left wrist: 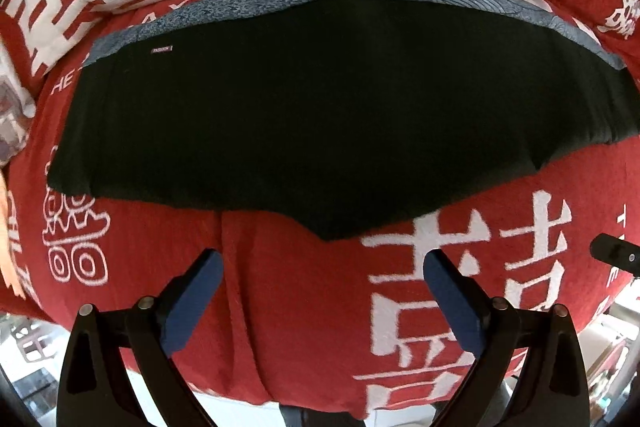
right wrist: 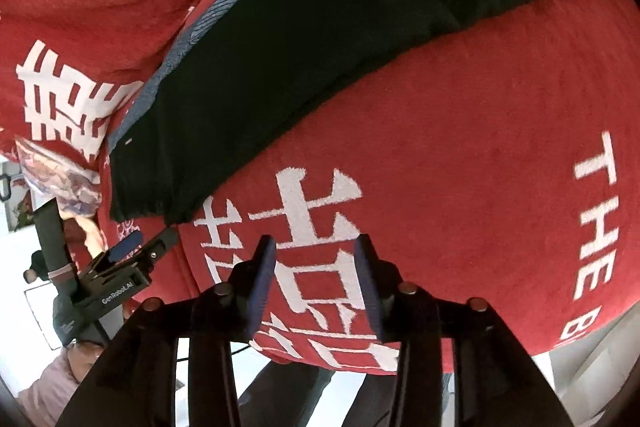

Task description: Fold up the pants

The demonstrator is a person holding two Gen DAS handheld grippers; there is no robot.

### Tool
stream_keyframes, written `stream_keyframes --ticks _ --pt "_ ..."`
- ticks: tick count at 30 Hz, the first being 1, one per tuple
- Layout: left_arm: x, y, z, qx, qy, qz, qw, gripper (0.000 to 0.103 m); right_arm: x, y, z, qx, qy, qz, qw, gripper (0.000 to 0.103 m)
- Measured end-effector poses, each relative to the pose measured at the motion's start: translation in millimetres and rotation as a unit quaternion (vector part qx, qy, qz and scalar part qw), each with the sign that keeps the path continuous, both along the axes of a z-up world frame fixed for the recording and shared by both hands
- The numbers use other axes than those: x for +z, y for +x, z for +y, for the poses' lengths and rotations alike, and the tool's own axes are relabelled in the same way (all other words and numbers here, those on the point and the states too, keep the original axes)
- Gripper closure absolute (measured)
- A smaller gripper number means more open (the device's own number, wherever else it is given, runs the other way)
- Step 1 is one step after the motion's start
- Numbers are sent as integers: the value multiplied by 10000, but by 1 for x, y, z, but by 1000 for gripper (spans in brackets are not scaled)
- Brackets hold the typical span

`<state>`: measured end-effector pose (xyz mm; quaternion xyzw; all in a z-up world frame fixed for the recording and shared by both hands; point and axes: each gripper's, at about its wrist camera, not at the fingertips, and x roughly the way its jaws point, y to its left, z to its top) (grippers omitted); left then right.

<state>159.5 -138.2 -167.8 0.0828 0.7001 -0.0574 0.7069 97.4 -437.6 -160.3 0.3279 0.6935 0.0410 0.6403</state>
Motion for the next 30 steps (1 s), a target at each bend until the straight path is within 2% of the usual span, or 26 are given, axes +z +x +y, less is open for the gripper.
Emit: stream_keyframes --ticks 3,7,14,23,26,30 --pt "4 -11 -8 182 89 -55 9998 2 0 1 -10 190 68 -24 9998 53" --pt "10 -36 -13 469 164 -19 9988 2 -3 -2 -20 409 123 53 9991 52" --pt "29 -85 13 978 186 83 9950 2 -6 -9 -15 667 220 233 9973 52" --pt "31 -127 52 1466 149 152 9890 2 3 -16 42 1239 310 99 9918 50" --pt "41 -150 69 1698 66 14 9855 2 0 -25 66 1460 386 183 9884 49" --pt "45 -190 93 2056 187 162 9783 2 8 -36 96 1760 450 113 9833 49"
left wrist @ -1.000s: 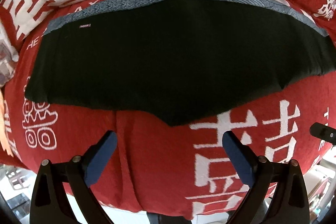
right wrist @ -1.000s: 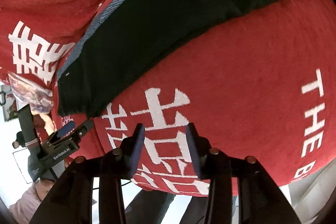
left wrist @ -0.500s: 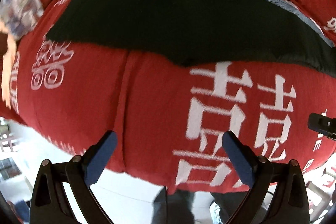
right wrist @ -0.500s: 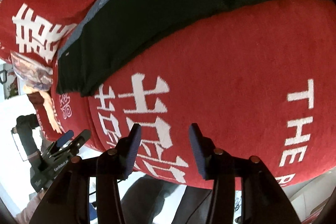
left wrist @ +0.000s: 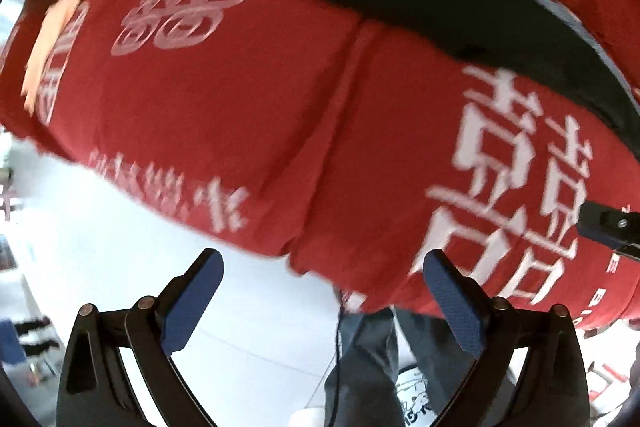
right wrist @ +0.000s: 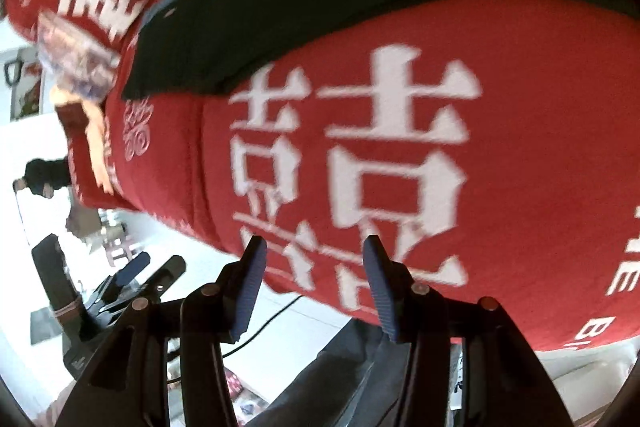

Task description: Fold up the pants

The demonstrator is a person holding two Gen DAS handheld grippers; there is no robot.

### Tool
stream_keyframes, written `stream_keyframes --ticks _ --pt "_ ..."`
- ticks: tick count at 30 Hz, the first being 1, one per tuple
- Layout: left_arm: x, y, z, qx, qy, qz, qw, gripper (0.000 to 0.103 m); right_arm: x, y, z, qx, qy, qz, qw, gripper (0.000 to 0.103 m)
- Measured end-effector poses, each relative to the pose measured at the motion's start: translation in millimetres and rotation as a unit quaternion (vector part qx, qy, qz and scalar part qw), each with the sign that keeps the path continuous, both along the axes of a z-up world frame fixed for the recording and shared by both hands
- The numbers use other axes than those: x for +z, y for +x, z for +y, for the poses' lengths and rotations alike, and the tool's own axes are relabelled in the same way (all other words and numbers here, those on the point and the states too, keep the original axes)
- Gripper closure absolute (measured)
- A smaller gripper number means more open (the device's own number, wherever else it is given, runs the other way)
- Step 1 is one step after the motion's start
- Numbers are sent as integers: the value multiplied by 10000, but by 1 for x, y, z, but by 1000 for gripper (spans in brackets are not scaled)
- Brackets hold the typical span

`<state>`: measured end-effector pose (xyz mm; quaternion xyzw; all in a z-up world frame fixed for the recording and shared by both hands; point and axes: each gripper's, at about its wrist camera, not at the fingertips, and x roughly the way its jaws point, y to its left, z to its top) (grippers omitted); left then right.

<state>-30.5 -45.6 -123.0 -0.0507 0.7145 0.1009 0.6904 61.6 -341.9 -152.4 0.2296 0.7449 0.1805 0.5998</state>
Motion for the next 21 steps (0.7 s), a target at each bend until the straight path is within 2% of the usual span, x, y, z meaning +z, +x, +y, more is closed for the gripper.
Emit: stream_keyframes --ticks 5,11,21 --pt "6 -26 27 190 89 15 9998 2 8 -6 23 71 55 -138 9999 49" --pt "7 -28 46 204 111 4 9997 2 16 -10 31 -60 56 -245 9997 49" --pt "12 -20 40 -104 67 -118 9999 2 17 -16 4 -527 -40 -356 9980 49"
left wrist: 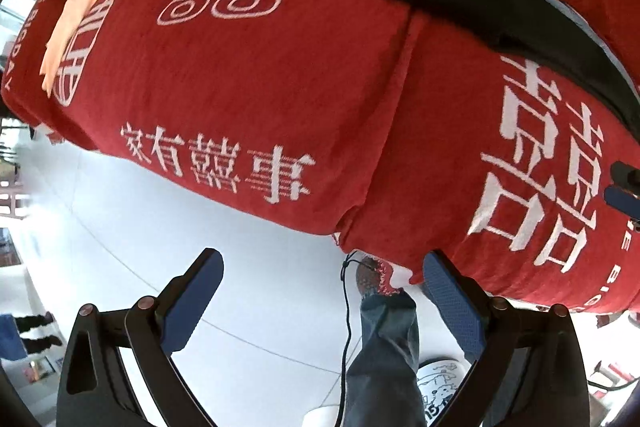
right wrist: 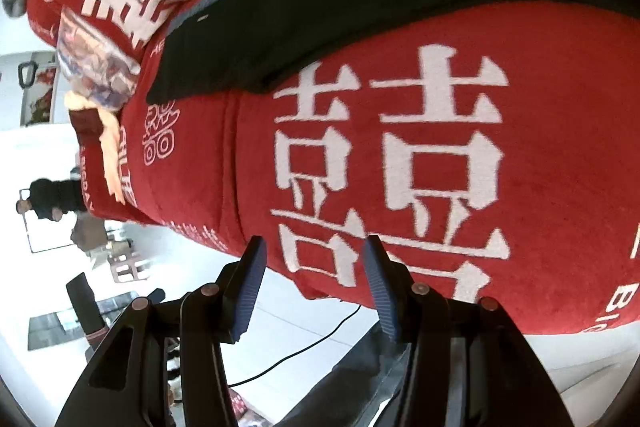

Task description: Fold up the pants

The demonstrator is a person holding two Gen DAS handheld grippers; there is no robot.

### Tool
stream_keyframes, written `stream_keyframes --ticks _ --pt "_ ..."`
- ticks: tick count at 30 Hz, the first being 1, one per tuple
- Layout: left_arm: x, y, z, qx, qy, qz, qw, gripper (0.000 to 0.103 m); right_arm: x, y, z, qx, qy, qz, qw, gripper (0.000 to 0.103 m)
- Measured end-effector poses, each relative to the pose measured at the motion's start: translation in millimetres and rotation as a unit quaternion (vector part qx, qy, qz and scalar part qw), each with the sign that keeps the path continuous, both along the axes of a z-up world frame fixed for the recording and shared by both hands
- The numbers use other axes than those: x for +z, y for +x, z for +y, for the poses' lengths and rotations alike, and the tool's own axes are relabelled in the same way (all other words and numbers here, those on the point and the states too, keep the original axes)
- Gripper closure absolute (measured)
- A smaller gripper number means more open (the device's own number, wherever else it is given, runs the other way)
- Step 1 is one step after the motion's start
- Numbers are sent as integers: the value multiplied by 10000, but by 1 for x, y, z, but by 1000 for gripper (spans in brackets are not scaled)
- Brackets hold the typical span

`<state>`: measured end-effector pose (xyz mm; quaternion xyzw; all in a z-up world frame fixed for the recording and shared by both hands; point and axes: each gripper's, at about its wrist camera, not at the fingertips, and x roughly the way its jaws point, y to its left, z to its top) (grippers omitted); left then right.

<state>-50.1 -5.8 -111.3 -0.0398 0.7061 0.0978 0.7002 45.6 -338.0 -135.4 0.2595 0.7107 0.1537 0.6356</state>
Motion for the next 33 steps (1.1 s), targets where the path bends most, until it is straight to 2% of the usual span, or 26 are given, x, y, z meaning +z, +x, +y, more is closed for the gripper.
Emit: stream_keyframes --ticks 4,10,15,20,24,29,30,31,32,33 --pt "8 20 -13 -58 -28 -111 9999 2 -7 2 -18 -145 -11 113 9998 49" --pt "24 73 -55 -203 -77 -366 9991 2 0 29 -60 -360 -28 -48 9993 49" --pt "37 127 -105 -536 -155 -657 9963 2 7 61 -137 -1023 -162 -269 9943 49" --pt "28 190 -172 -998 -256 -749 9919 2 -2 75 -233 -2112 -354 -305 9763 49" --pt "17 225 -224 -1281 -359 -764 9882 2 -18 77 -301 -2918 -445 -203 9552 49" --pt "-2 251 -280 -1541 -492 -590 9851 2 -40 77 -356 -3547 -542 -34 9334 49" --pt "-5 254 -289 -1589 -503 -550 9845 2 -42 77 -363 -3645 -560 -47 9295 54" --pt "-7 254 -293 -1620 -509 -526 9841 2 -45 78 -371 -3748 -487 -84 9258 73" --pt "-8 256 -299 -1658 -515 -503 9835 2 -47 80 -376 -3782 -436 -86 9246 87" --pt "-10 257 -304 -1701 -516 -493 9828 2 -47 81 -379 -3800 -409 -80 9240 95"
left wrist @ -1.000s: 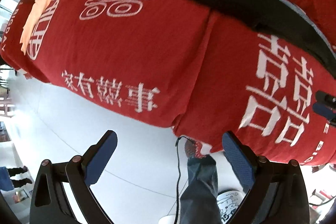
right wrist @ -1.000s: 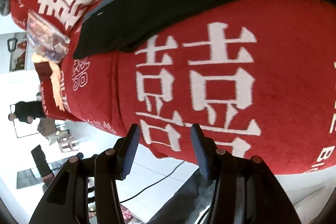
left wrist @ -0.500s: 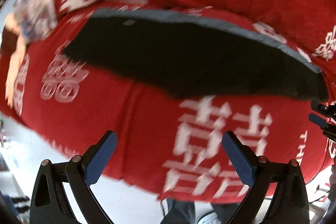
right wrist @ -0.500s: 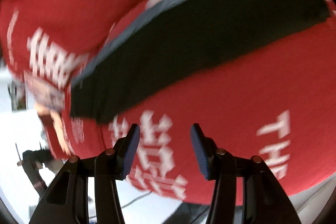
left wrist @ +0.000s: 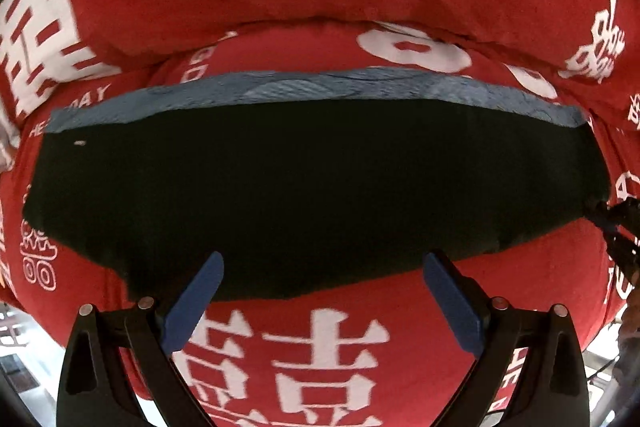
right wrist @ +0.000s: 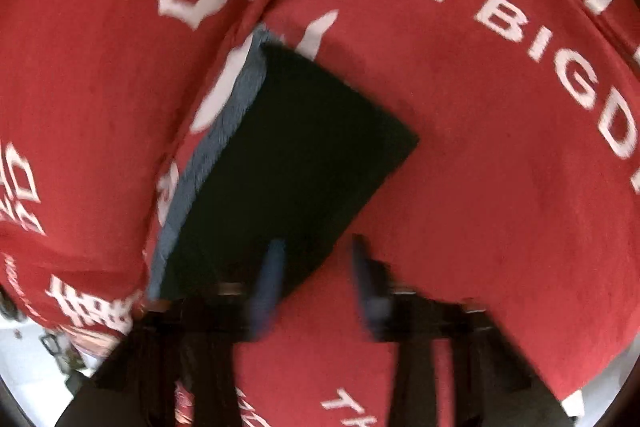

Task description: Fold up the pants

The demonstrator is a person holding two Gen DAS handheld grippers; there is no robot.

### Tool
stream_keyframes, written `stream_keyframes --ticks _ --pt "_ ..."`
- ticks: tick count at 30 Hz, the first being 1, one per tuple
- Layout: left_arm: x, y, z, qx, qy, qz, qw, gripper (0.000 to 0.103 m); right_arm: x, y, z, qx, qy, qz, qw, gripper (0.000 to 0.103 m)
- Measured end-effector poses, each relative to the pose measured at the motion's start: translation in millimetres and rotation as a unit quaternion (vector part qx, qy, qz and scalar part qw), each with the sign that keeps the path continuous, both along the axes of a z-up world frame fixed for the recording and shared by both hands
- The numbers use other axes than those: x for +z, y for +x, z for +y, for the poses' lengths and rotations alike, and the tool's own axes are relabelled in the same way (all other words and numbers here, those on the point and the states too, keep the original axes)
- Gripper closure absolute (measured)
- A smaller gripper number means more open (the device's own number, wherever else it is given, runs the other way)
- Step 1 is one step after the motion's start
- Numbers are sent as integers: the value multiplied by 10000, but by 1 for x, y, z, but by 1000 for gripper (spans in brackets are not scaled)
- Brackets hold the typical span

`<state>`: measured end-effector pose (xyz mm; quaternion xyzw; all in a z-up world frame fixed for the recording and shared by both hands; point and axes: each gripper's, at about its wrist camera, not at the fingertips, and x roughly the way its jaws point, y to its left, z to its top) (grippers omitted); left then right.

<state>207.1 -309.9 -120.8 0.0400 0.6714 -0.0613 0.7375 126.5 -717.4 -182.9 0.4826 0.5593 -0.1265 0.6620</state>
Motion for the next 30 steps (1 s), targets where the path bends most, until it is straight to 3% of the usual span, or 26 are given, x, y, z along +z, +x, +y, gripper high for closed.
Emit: stream_keyframes --ticks 4,6,9,12,13,19,23,24,27,28,30 --pt "-11 4 -13 -103 141 113 9998 2 5 3 -5 137 -234 -173 9995 96" --pt "-17 4 -16 -93 218 198 9995 2 -5 -1 -11 11 7 -156 9999 95" --pt "-19 7 -18 -56 255 188 9995 2 -9 -11 -18 -36 414 -303 9987 87" --pt "-20 10 -24 -83 259 141 9995 2 -8 -21 -14 48 633 -414 9971 66" --pt "-20 13 -27 -90 251 116 9996 2 -10 -27 -15 22 722 -446 9964 65" --pt "-32 31 -60 -10 -77 -95 9999 2 -32 -25 -15 -239 1002 -849 9911 65" --pt "-71 30 -89 -152 99 -17 9998 2 -43 -14 -13 -462 1051 -1200 9861 61" --pt "-71 28 -88 -76 56 -202 9998 0 -44 -14 -13 -543 1066 -1254 9849 61" --pt "-64 32 -89 -189 144 -4 9997 0 -50 -6 -13 -794 1205 -1234 9818 63" --pt "-56 35 -89 -243 174 -70 9995 0 -50 -2 -13 -771 1178 -1128 9836 76" --pt "-35 41 -92 -394 190 -515 9977 0 -42 -2 -20 -699 1142 -1165 9841 87"
